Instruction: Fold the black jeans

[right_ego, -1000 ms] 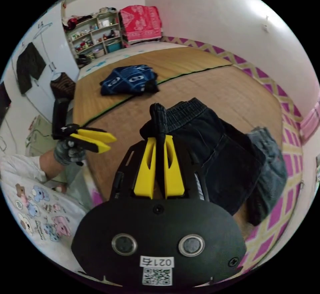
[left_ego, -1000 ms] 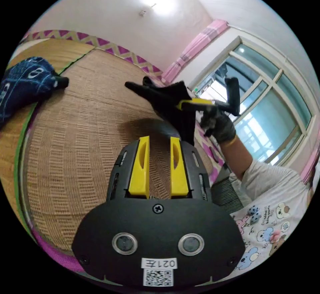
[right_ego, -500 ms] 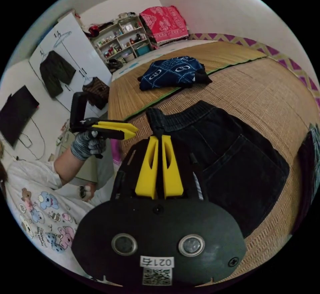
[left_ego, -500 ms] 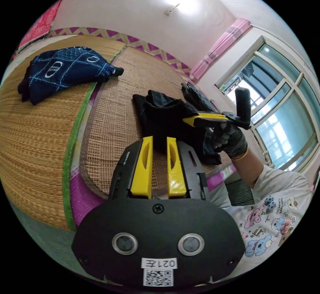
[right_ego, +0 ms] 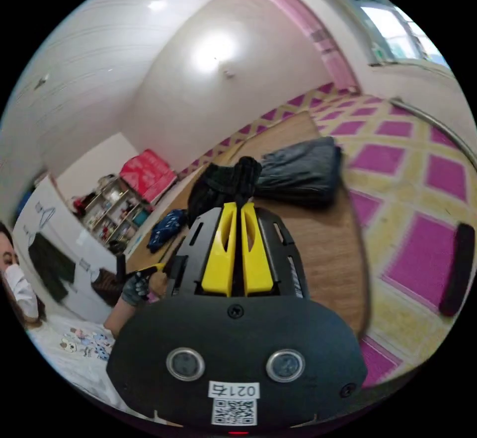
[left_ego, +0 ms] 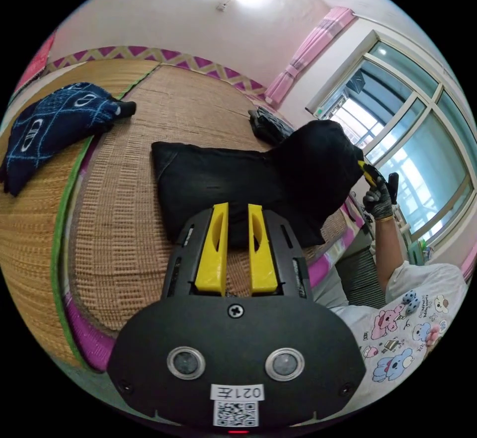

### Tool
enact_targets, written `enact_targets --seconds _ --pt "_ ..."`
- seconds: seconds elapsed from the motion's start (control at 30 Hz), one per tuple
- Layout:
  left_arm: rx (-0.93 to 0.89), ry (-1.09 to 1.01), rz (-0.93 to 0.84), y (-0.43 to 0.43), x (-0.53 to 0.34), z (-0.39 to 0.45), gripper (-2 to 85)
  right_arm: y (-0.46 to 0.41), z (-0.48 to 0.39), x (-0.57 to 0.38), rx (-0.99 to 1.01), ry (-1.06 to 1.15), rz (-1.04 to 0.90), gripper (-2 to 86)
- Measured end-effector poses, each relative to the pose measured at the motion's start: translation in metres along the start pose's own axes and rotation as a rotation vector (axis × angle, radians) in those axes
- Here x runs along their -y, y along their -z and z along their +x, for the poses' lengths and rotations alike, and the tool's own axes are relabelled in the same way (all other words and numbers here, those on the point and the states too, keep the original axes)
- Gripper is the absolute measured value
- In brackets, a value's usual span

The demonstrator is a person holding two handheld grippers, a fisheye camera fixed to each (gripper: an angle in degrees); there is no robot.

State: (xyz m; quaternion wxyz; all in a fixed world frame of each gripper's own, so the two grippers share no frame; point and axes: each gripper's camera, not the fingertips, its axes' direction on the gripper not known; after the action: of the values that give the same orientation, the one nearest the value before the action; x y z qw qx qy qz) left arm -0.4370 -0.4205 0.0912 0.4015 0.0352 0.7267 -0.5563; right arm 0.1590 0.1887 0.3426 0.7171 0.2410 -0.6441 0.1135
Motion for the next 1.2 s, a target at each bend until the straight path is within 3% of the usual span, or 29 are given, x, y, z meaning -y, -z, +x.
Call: enact_targets --seconds 0.2,0.3,0.37,0.5,0.67,0.77,0.9,1.0,1.07,1.2 --pt "-0.041 -0.097 -0.073 -0.043 0.013 0.046 6.4 -0.002 0.156 -0.056 -0.005 -0.420 -0.180 0.1" --pt "-0.042 -0.179 -0.105 -0.063 0.017 0.073 6.8 0.004 0.181 -0.076 0.151 -0.518 -0.140 1.0" --pt "-0.023 -0.252 -0.120 -0.074 0.020 0.091 7.9 0.021 0.176 -0.079 0.135 -0.516 -0.080 2.0" --pt "0.086 -0.435 -0.143 -0.107 0.030 0.137 11.3 0.058 0.109 -0.066 -0.168 -0.273 0.090 4.1" --pt "0.164 -0.560 -0.184 -0.145 0.036 0.169 11.6 0.021 0.028 -0.045 -0.112 0.059 0.015 3.0" --pt "0.300 -0.527 -0.193 -0.154 0.038 0.170 5.3 -0.021 -0.006 -0.045 -0.135 0.193 -0.099 1.8" --pt "0.136 -0.364 -0.082 -0.104 0.052 0.135 -0.1 -0.073 -0.048 -0.057 -0.155 0.409 -0.187 0.1" --pt "0.092 -0.254 0.074 -0.021 0.060 0.091 -0.7 -0.108 -0.075 -0.071 -0.337 0.612 -0.220 -0.5" --pt "0.131 -0.217 0.160 0.040 0.059 0.059 -0.8 -0.125 -0.079 -0.077 -0.408 0.659 -0.248 -0.6" --pt "0.343 -0.053 0.280 0.167 0.037 -0.040 -0.8 -0.140 -0.062 -0.070 -0.418 0.502 -0.295 -0.6"
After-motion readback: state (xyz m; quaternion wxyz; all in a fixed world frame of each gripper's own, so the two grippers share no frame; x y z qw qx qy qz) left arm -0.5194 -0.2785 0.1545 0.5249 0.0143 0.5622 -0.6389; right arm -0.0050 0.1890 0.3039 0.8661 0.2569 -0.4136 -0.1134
